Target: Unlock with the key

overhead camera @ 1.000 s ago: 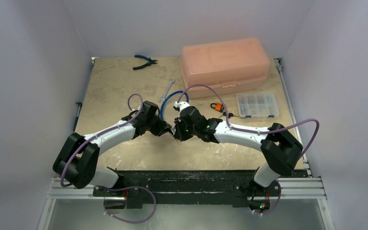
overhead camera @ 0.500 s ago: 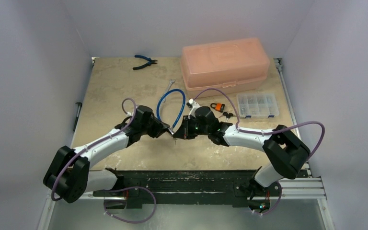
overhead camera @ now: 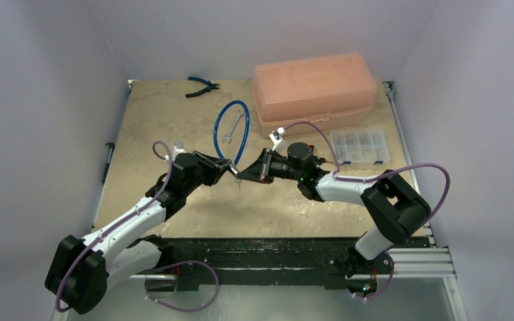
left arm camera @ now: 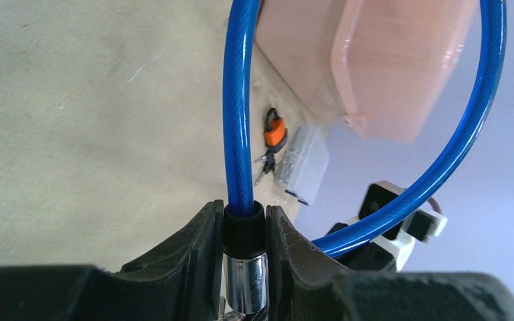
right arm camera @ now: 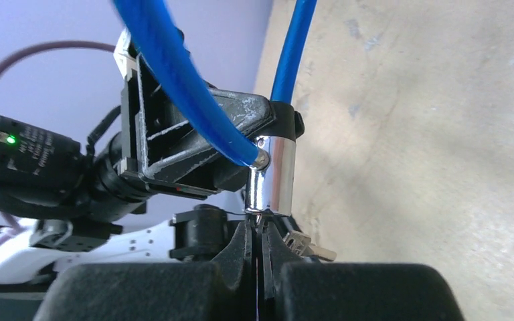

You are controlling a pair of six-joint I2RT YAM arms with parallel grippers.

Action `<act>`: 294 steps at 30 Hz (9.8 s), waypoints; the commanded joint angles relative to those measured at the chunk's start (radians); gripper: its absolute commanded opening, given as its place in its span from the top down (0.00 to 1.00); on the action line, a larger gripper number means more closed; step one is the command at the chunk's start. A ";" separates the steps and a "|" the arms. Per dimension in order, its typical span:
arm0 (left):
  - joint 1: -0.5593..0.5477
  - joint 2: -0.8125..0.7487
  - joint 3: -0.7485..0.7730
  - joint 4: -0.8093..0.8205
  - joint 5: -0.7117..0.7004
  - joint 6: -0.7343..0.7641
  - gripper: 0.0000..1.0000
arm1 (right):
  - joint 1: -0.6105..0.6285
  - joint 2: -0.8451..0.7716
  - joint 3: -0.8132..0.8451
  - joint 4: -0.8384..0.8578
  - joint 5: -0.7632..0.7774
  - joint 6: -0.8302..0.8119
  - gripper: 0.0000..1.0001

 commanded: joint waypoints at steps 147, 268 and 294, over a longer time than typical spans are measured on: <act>-0.024 -0.131 -0.172 0.077 0.000 0.321 1.00 | 0.079 -0.035 -0.100 -0.012 0.342 0.245 0.28; 0.299 -0.072 0.002 -0.604 -0.694 0.412 1.00 | 0.042 0.684 1.003 -0.598 0.047 -0.313 0.38; 0.302 -0.152 0.090 -0.834 -0.660 0.305 0.18 | 0.056 0.186 0.745 -0.776 0.314 -0.477 0.07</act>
